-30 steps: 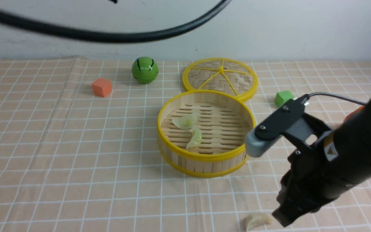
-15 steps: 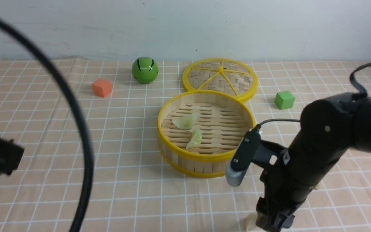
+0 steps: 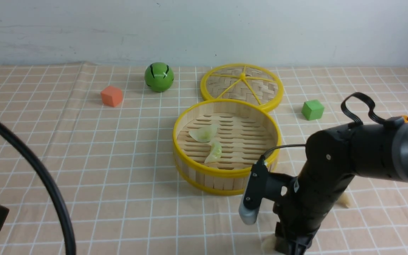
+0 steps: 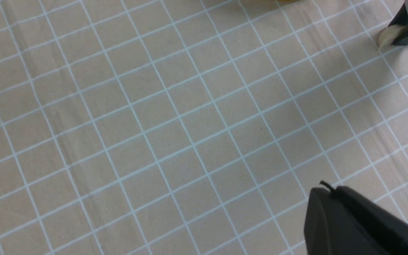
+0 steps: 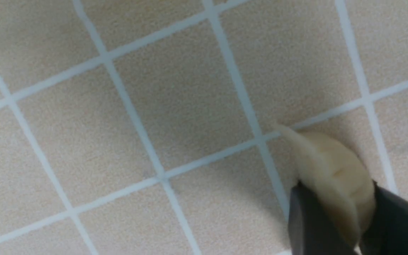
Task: Put the dumplings into the steamer on the table with the brown tablecloth.
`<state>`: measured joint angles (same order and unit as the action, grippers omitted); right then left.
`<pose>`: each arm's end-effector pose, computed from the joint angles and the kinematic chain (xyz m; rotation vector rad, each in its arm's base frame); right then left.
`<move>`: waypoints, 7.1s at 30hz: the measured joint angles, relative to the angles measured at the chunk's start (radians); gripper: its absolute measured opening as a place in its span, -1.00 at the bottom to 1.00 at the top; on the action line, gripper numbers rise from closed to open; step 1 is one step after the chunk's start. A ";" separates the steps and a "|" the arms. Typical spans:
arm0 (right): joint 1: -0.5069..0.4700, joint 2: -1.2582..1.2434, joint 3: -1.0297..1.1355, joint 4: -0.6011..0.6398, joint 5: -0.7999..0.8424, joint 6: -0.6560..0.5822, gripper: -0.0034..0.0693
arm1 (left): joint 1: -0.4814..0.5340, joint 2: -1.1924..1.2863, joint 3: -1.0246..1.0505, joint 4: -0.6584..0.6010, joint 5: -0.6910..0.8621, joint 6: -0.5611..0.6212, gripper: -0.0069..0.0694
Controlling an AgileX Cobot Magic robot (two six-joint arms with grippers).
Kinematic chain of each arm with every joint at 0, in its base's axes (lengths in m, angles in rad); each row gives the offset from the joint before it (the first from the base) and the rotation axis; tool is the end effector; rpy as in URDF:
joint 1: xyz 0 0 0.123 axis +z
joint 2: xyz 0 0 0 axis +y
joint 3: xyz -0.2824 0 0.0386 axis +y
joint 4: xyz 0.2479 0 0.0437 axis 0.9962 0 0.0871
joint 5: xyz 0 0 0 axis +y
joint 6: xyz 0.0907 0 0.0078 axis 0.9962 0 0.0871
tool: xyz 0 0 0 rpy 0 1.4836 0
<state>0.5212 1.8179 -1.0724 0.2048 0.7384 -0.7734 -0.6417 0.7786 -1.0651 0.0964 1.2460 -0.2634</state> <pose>0.2841 0.1775 0.1627 -1.6075 2.4673 0.1886 0.0929 -0.0591 0.3914 0.4589 2.4134 -0.2778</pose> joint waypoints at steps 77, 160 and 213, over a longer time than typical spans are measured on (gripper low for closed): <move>-0.320 0.161 -0.283 -0.121 0.224 0.260 0.57 | 0.000 0.000 0.000 0.001 0.000 0.001 -0.81; 0.109 -1.128 0.233 0.081 -0.119 0.508 -0.91 | 0.000 -0.728 0.713 -0.033 -0.602 -0.020 -0.72; -0.548 -1.828 1.088 -0.214 -0.359 0.923 -0.96 | 0.000 -0.728 0.713 -0.032 -0.592 -0.020 -0.61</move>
<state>-0.0264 -0.0102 0.0160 -0.0088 0.3796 0.1497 -0.6417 0.0507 -0.3522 0.0640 0.6542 -0.2835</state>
